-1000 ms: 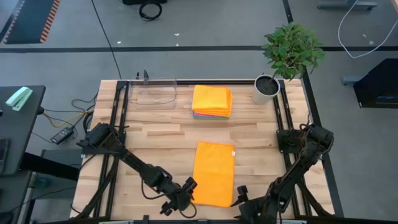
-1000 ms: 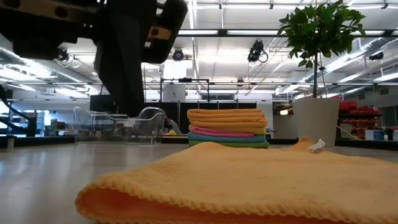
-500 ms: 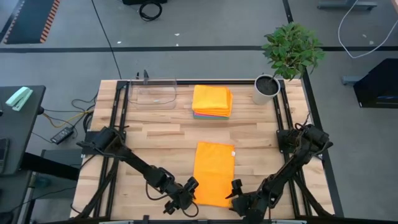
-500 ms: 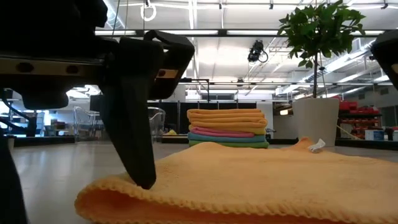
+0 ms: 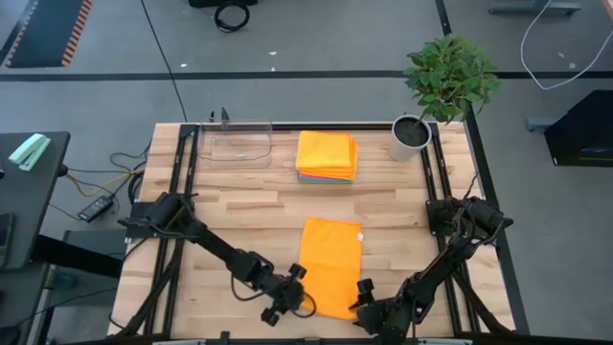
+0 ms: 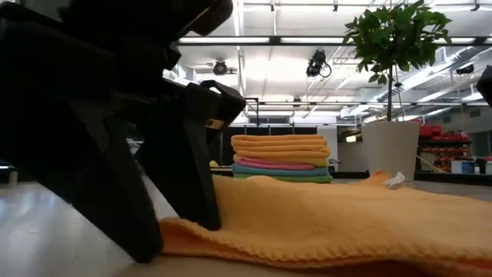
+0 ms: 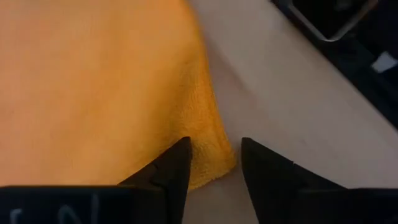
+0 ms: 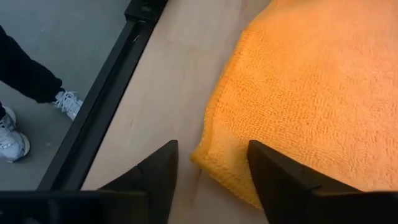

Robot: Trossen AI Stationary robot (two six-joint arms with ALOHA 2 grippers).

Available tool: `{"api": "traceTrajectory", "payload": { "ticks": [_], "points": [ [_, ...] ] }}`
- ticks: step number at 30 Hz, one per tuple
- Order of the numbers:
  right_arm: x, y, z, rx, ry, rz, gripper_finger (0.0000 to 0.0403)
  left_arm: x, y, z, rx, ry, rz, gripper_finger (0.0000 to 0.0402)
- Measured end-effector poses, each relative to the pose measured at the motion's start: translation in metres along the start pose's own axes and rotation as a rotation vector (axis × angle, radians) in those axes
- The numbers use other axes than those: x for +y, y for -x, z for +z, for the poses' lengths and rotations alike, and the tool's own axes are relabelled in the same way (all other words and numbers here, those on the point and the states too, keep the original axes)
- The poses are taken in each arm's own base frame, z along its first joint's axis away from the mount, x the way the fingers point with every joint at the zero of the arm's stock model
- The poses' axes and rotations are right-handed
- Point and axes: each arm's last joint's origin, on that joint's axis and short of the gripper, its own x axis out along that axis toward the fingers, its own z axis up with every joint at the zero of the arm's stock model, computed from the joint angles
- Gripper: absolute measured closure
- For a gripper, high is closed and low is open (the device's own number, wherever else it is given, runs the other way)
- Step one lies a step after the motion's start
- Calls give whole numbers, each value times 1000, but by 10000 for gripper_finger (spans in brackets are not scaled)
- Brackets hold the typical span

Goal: Fold microfiber towels
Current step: Fold the orange towel

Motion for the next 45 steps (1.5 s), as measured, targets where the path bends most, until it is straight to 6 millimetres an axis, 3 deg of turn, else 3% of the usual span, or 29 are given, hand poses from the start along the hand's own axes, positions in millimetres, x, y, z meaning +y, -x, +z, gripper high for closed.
{"api": "traceTrajectory", "payload": {
  "ticks": [4,11,15,19,23,29,36,45],
  "points": [
    [0,0,-1,6,-16,-5,249,2,0,0,2,1,14,281],
    [-2,0,-3,11,-70,-39,389,-3,0,-1,7,42,-16,349],
    [-4,2,0,13,-171,-31,394,-7,4,1,12,220,-72,390],
    [-7,13,10,0,-346,-1,395,-9,16,9,5,424,-152,388],
    [-5,30,22,1,-513,87,396,-12,30,22,-35,512,-233,393],
    [-5,49,26,13,-524,105,397,-13,40,30,-57,618,-246,389],
    [-12,58,22,83,-508,60,397,-1,40,32,-121,823,-141,391],
    [8,69,34,18,-686,269,398,-43,49,52,-269,999,-335,392]
  ]
}}
